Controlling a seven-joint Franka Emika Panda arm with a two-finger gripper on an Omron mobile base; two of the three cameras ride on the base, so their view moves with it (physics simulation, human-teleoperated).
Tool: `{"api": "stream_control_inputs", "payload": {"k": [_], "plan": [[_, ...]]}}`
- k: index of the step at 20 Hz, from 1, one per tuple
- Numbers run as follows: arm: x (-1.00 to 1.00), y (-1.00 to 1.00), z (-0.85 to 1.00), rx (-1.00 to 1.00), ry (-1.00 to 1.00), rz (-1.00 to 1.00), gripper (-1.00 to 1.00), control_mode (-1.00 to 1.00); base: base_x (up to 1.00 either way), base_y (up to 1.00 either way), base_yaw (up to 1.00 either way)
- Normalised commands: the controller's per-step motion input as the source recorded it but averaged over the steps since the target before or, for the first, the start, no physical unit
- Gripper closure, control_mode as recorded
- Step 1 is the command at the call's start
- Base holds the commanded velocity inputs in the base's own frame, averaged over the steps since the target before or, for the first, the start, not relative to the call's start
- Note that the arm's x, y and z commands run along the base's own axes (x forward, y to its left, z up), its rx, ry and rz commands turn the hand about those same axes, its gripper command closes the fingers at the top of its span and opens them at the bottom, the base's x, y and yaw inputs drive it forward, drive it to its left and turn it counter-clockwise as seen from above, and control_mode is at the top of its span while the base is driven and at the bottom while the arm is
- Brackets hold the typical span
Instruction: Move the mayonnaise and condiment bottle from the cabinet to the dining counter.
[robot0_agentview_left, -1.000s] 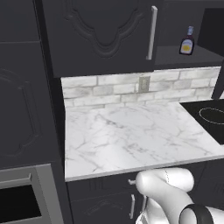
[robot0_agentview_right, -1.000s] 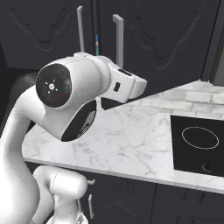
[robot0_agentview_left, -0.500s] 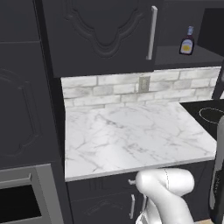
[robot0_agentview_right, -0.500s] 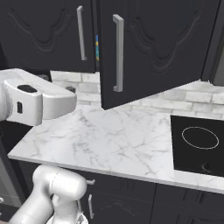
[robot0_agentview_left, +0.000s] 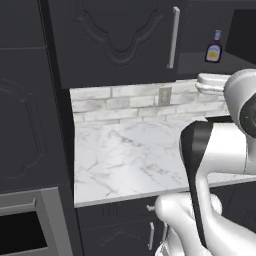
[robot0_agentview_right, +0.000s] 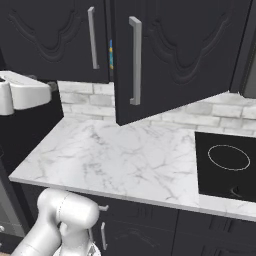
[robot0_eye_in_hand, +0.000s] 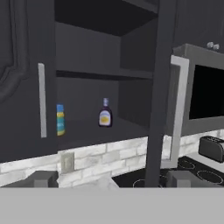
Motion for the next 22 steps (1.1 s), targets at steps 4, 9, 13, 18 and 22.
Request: {"api": "stream_control_inputs", "payload": {"k": [4, 9, 13, 18, 22], "plan": [[0.72, 0.0, 0.0, 0.0, 0.0, -0.03, -1.0, -1.0, 0.0, 0.0, 0.0], [0.47, -0.23, 0.0, 0.0, 0.0, -0.03, -1.0, -1.0, 0.0, 0.0, 0.0], [0.46, -0.35, 0.0, 0.0, 0.0, -0.09, -1.0, -1.0, 0.0, 0.0, 0.0], [0.5, -0.31, -0.02, 0.0, 0.0, -0.15, -1.0, -1.0, 0.0, 0.0, 0.0], [0.48, -0.32, -0.02, 0.0, 0.0, -0.17, -1.0, -1.0, 0.0, 0.0, 0.0]]}}
